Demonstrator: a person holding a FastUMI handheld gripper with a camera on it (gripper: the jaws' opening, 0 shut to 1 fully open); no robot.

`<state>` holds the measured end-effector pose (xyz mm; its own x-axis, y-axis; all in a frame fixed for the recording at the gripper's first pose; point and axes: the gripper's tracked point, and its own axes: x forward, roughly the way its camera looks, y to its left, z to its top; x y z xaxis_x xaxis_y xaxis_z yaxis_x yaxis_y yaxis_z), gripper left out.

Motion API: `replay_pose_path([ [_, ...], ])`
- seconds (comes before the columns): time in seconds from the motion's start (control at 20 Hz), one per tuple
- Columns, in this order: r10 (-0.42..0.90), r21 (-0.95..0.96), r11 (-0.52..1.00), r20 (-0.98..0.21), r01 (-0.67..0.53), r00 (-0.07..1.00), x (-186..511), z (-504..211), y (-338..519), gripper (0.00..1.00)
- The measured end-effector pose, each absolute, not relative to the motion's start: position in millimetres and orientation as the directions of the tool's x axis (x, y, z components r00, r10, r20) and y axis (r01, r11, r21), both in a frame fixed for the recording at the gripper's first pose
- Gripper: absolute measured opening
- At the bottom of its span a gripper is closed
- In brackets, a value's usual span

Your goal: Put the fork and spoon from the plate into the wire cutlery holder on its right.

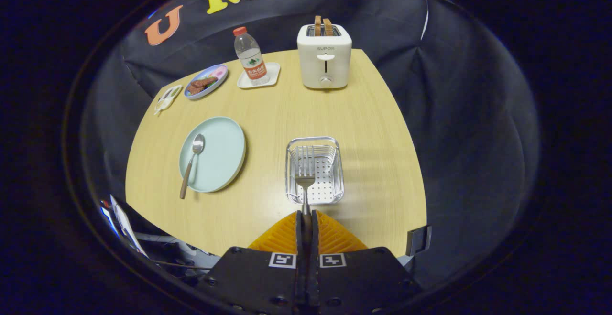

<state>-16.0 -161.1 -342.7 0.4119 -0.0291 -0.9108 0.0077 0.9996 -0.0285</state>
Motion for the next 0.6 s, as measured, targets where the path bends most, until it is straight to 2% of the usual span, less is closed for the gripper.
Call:
replay_pose_path([
  [0.2,-0.044,-0.038,0.999,-0.916,0.023,0.398,-11.6,-341.7,-164.9,0.07],
  [0.55,-0.049,-0.036,0.999,-0.914,0.040,0.404,-6.1,-339.3,-165.6,0.07],
  [0.6,-0.044,-0.032,0.999,-0.910,0.036,0.411,-4.9,-337.2,-164.4,0.12],
])
